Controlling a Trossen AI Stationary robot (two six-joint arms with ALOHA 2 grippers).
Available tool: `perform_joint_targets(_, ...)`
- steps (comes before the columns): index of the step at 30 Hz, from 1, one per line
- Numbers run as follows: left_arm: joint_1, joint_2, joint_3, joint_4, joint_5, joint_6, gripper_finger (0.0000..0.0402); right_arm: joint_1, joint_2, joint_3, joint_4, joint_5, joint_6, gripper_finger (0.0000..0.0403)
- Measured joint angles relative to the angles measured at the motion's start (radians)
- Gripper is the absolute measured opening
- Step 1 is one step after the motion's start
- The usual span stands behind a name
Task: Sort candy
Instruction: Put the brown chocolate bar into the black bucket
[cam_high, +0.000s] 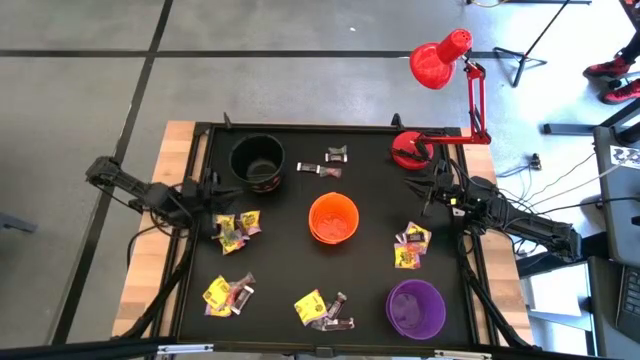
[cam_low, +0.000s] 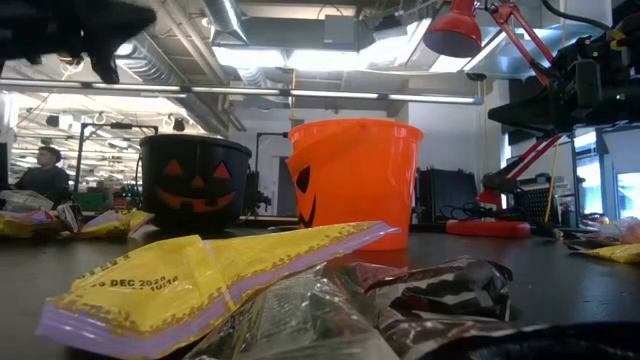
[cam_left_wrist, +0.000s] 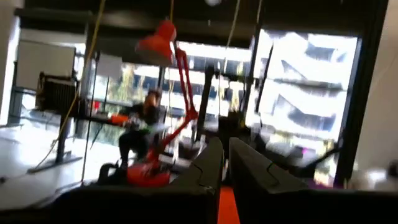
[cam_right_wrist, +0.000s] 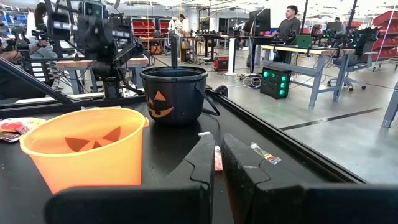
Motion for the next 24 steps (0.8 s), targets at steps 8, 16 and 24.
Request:
perform_joint_targets(8,0.0,0.0,0.0,0.228,0.327,0.237,0.0022,0.0,0.0,0.0,0.0,0.0,0.0,0.0028)
perform_joint_targets(16,0.001,0.01,0.036,0.32,0.576,0.434,0.0022,0.0,0.0,0.0,0.0,0.0,0.0,0.0028)
perform_joint_targets(24,0.043,0.208,0.171,0.307,0.482,0.431,0.0022,0.0,0.0,0.0,0.0,0.0,0.0,0.0028)
